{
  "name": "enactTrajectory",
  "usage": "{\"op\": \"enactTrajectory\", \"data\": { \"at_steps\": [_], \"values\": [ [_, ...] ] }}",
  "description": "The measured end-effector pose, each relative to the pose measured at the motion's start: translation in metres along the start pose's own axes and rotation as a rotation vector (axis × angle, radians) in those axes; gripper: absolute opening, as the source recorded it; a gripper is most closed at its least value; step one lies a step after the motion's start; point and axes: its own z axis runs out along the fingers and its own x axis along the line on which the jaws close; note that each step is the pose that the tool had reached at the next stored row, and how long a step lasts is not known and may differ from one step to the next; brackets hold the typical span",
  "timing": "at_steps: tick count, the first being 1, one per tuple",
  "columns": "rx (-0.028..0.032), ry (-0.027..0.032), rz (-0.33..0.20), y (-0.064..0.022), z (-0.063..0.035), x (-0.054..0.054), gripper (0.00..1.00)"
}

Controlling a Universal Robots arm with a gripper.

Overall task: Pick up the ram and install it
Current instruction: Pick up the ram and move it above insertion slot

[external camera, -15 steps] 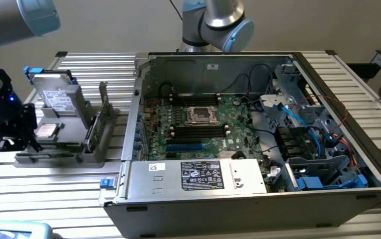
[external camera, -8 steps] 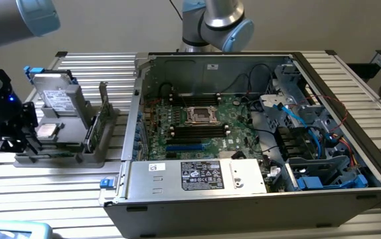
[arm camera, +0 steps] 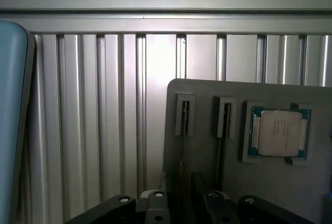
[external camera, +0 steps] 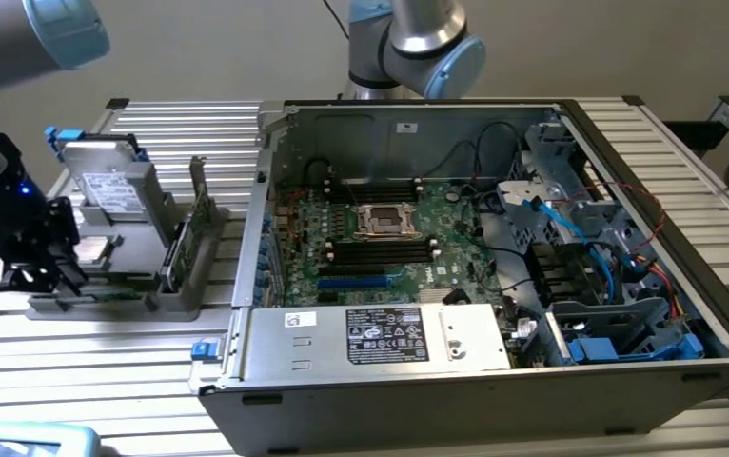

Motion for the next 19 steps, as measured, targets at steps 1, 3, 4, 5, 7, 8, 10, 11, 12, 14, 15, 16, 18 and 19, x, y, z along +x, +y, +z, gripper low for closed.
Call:
{"op": "enactTrajectory", "data": {
  "at_steps": [1, 3, 4, 5, 7, 8, 10, 11, 12, 14, 15, 16, 18, 19],
  "values": [
    [0.0021, 0.0000, 0.000, 0.0006, 0.0015, 0.000, 0.29],
    [0.0059, 0.0000, 0.000, 0.0018, 0.0046, 0.000, 0.29],
    [0.0079, -0.0001, -0.001, 0.0023, 0.0061, 0.000, 0.29],
    [0.0103, -0.0003, -0.001, 0.0028, 0.0078, -0.001, 0.29],
    [0.0150, 0.0000, -0.002, 0.0036, 0.0106, -0.002, 0.29],
    [0.0174, 0.0003, -0.003, 0.0040, 0.0118, -0.002, 0.29],
    [0.0231, 0.0008, -0.005, 0.0046, 0.0142, -0.003, 0.29],
    [0.0259, 0.0014, -0.005, 0.0049, 0.0153, -0.003, 0.29],
    [0.0282, 0.0022, -0.006, 0.0053, 0.0164, -0.004, 0.29],
    [0.0318, 0.0038, -0.007, 0.0061, 0.0187, -0.004, 0.29],
    [0.0326, 0.0058, -0.008, 0.0064, 0.0197, -0.004, 0.29],
    [0.0331, 0.0082, -0.008, 0.0068, 0.0202, -0.005, 0.29],
    [0.0334, 0.0103, -0.008, 0.0078, 0.0202, -0.005, 0.27],
    [0.0336, 0.0111, -0.008, 0.0084, 0.0202, -0.005, 0.27]
  ]
}}
